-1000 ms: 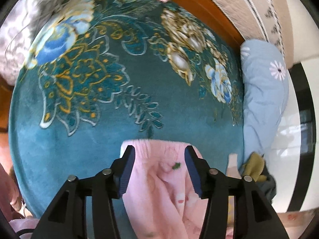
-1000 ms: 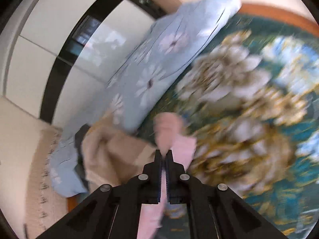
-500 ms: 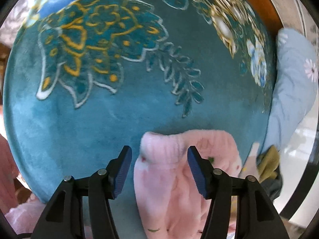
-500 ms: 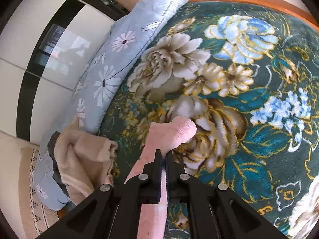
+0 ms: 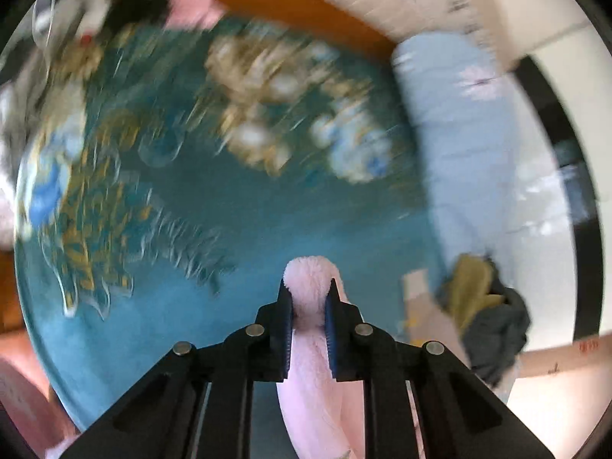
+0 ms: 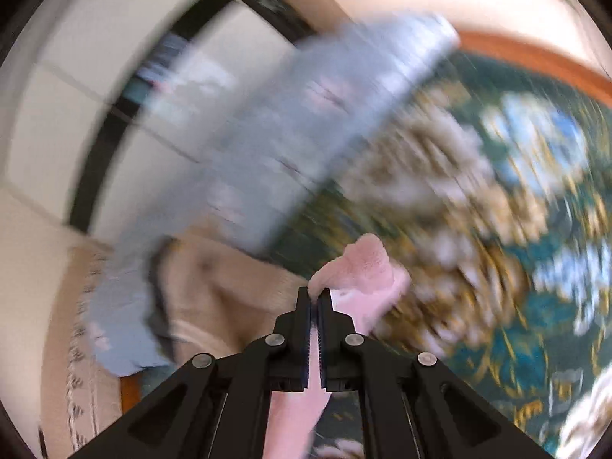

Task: Fold clothes

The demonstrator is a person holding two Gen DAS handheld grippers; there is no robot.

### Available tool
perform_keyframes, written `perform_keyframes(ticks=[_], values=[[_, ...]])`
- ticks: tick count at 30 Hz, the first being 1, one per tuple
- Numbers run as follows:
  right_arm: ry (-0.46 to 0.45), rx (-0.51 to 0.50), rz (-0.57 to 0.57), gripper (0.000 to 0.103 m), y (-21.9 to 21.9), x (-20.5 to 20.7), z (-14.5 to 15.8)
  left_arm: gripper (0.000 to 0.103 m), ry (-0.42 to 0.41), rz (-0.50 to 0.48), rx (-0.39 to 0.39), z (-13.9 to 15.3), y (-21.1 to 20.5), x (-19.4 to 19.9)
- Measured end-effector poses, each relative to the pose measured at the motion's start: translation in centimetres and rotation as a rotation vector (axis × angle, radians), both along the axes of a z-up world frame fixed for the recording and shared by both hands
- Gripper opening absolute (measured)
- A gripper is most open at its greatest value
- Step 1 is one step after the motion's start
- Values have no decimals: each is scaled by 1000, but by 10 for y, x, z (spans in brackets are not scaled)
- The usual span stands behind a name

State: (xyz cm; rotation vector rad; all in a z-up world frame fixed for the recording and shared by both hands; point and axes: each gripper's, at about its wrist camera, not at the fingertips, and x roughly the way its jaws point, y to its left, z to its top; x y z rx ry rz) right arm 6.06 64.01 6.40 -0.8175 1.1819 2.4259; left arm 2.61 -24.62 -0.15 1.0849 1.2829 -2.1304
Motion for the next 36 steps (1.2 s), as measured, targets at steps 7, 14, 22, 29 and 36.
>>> perform_keyframes(ticks=[7, 14, 22, 29, 36], values=[[-342, 86, -45, 3, 9, 74, -72, 15, -323, 13, 25, -64, -4, 35], [-557, -83, -179, 3, 25, 135, -163, 15, -384, -10, -2, -70, -3, 36], [-585, -33, -165, 14, 36, 109, -149, 23, -327, 23, 26, -67, -2, 47], [-443, 20, -176, 40, 36, 67, -109, 39, -235, 72, -27, -38, -5, 45], [-316, -236, 162, 50, -71, -44, -161, 53, -58, -91, -56, -28, 42, 21]])
